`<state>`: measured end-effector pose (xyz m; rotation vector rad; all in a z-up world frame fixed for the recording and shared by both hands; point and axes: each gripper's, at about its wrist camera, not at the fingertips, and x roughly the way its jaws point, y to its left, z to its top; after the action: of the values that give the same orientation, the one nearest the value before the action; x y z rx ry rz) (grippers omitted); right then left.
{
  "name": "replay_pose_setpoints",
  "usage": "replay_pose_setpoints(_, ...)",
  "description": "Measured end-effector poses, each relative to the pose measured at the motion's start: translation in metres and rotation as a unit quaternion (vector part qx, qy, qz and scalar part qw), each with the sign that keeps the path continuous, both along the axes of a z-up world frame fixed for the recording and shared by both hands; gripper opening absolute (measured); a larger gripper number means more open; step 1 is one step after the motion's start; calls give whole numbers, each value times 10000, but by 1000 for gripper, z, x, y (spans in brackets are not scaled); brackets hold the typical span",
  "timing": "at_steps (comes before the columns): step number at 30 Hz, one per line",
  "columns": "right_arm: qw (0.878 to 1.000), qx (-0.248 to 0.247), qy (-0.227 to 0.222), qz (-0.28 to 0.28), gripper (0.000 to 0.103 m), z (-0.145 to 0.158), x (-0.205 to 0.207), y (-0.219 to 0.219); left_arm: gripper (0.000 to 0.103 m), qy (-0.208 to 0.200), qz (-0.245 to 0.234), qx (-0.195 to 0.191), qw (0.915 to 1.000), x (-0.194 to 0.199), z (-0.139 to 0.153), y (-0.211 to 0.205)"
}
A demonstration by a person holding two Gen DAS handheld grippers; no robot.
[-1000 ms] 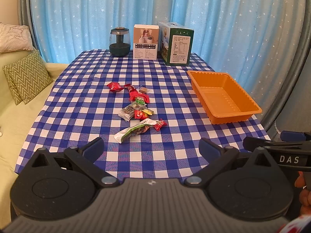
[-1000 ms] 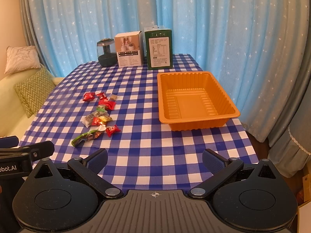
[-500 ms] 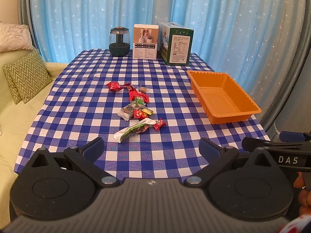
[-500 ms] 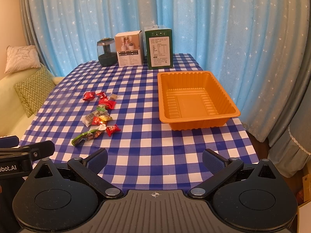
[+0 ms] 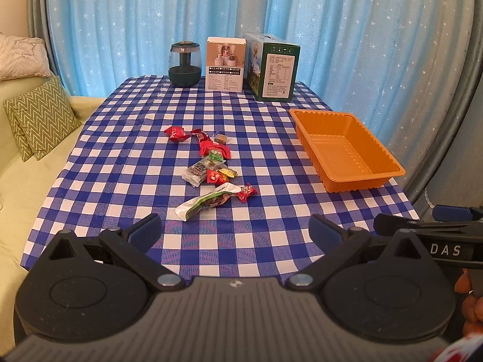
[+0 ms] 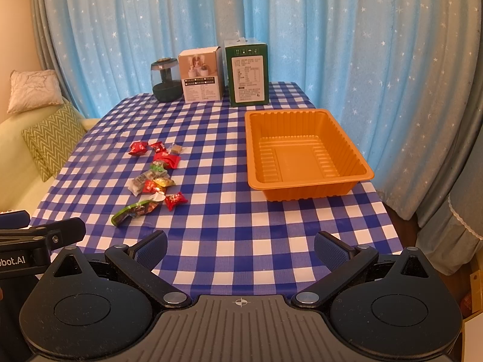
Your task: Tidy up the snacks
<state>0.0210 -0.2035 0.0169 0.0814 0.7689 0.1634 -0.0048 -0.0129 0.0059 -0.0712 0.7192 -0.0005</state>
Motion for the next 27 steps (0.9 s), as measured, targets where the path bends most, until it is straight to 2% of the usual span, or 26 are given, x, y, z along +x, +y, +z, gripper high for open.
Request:
replay_pose_setpoints(12, 10000, -5, 29, 1, 103, -3, 0, 2, 103, 66, -38, -84, 9999, 3, -6, 5)
replay_pose_setpoints(18, 10000, 27, 70, 2, 103, -16, 3, 1, 103, 154, -97, -126, 9998, 13, -19, 15)
replay_pose_setpoints(23, 9999, 71, 71, 26, 102, -29, 14, 4, 103, 210, -130, -43, 9997, 29, -33, 28)
replay_pose_setpoints(27, 9999, 111, 97, 68, 102, -40, 25, 11, 103, 325, -275, 219, 9988, 49, -48, 36)
